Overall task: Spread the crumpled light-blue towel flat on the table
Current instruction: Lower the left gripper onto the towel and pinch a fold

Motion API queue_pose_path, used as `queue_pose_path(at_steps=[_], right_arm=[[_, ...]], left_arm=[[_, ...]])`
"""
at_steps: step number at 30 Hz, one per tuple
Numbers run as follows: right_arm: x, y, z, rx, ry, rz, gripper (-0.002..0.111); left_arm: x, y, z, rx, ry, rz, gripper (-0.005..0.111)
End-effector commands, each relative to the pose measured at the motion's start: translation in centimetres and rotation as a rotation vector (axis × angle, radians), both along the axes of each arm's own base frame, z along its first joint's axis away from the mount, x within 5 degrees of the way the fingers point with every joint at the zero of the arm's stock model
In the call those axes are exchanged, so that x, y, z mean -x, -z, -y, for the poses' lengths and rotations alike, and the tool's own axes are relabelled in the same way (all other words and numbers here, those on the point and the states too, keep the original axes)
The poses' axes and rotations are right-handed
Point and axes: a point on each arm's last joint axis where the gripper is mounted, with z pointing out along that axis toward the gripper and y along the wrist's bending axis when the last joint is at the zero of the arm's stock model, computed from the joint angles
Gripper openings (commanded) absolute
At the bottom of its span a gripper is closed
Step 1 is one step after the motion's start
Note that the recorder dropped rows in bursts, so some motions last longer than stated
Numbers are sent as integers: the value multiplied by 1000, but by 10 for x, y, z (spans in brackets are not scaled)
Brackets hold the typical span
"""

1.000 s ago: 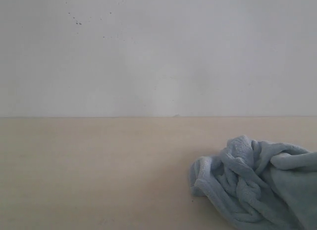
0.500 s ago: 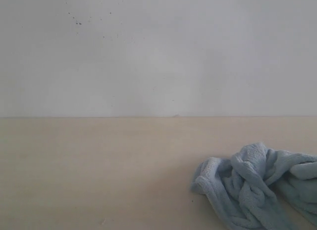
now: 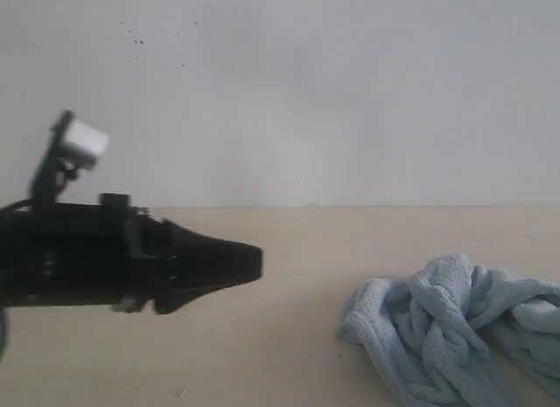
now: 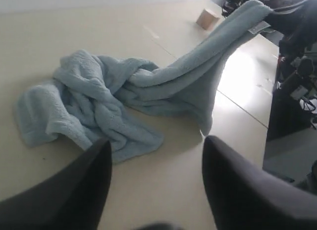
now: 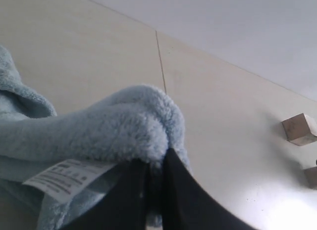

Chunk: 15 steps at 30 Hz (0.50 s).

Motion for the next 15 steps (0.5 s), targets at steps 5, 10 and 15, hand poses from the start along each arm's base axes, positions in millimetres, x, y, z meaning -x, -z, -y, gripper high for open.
queue_pose_path(at_steps=[5, 10, 15], right_arm=[[4, 39, 7, 102, 47, -138, 5], [4, 72, 18, 152, 108, -248, 5], [0, 71, 18, 103, 85, -200, 5]], left_arm=[[-71, 42, 116, -63, 159, -8, 53], [-95, 65, 164, -58, 164, -43, 53], [-111, 106, 183, -116, 153, -114, 53]])
